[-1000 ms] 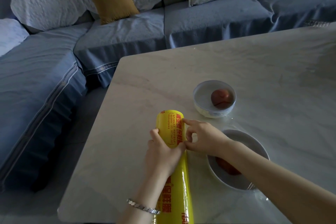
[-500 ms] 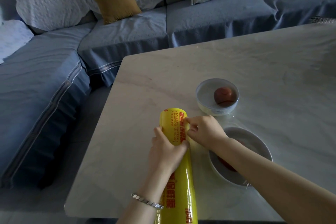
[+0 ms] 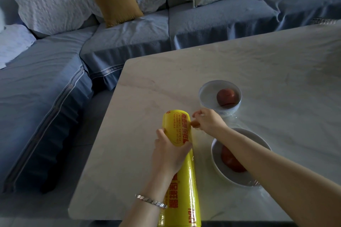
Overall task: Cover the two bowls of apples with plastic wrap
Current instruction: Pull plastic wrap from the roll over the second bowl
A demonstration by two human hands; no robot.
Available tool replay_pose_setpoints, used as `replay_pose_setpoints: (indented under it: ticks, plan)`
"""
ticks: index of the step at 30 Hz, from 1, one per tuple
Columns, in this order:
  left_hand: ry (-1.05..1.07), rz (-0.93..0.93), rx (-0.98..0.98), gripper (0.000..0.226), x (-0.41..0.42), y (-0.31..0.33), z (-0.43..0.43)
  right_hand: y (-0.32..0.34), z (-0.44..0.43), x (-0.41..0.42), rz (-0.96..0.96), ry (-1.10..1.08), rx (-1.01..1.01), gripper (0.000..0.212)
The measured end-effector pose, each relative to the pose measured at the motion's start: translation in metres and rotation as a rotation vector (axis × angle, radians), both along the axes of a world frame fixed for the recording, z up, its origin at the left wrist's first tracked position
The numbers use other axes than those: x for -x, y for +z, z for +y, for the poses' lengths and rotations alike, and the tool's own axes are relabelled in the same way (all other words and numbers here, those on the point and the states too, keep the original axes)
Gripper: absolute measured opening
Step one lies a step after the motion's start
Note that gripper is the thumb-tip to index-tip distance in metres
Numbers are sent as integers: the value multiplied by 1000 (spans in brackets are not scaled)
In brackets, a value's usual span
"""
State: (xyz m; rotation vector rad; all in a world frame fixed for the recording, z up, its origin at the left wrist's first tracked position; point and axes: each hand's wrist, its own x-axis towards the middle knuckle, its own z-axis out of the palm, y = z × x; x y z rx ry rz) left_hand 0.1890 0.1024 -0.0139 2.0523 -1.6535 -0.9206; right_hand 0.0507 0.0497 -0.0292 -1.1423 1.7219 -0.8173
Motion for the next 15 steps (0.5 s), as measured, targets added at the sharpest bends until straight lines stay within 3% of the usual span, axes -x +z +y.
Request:
replay_pose_setpoints:
  ticks: [5,10,14,15]
  plan:
    - [3,-14,9,70,-1,-3,-1,12,12,1,-312,-65,39,27]
    - [14,-18,5,74,-1,-4,-2,12,31,6,-427,-189,111,31]
    - [20,-17,-11,75,-2,-5,-2,27,39,15,-717,-294,96,40]
    - [19,-13,-8,75,-3,-6,-2,31,40,18,-711,-300,120,39]
